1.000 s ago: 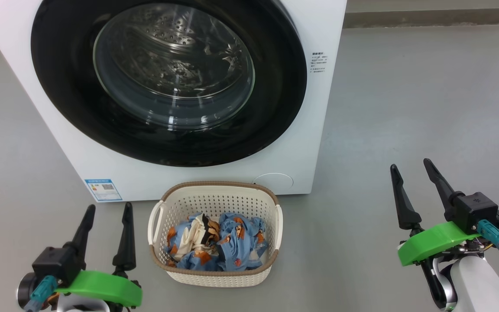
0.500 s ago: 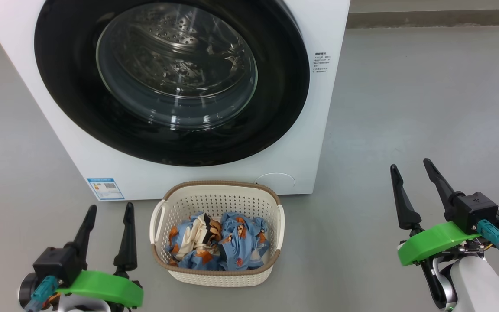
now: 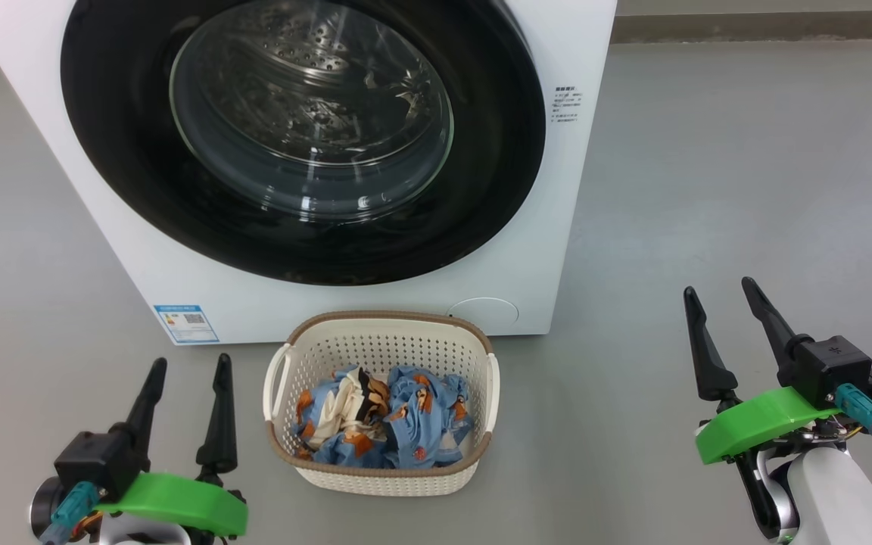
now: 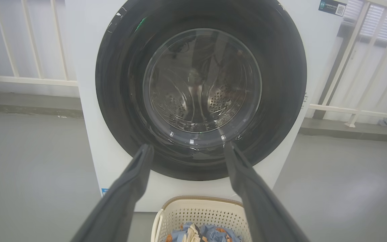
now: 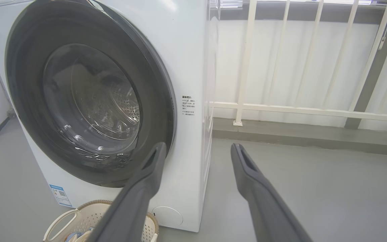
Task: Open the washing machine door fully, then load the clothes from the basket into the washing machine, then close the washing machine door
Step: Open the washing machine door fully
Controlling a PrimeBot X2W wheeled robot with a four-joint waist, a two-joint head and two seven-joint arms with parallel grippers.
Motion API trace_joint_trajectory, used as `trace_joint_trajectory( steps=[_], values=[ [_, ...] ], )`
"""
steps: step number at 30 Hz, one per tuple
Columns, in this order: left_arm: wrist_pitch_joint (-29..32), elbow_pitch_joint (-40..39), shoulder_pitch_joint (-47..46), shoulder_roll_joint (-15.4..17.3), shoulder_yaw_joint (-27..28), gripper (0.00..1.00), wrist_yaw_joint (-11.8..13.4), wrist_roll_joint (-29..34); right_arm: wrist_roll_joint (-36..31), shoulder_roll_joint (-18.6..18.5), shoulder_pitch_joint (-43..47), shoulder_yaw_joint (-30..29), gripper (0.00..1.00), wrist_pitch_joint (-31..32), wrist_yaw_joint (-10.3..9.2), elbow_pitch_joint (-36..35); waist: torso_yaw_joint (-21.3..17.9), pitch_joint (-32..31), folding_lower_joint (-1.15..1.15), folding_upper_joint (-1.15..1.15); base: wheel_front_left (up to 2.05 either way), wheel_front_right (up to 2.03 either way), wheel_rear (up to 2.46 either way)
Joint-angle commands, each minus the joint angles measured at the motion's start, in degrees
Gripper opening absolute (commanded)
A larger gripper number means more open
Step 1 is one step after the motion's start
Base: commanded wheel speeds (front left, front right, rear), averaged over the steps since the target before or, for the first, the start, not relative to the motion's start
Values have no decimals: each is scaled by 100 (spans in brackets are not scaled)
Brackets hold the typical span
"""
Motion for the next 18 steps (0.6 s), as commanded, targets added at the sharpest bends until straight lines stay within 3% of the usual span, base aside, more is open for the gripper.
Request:
trace_joint_trajectory(
  steps=[1, 18],
  values=[
    [-26, -157, -108, 160, 200, 100, 47, -31, 10, -32, -198, 94, 100, -70, 31, -109, 5, 3, 0, 0, 0, 0, 0],
    [-39, -154, -161, 149, 234, 100, 76, -43, 109, -104, -359, -41, 100, -70, 31, -27, 111, 169, 0, 0, 0, 0, 0]
  ],
)
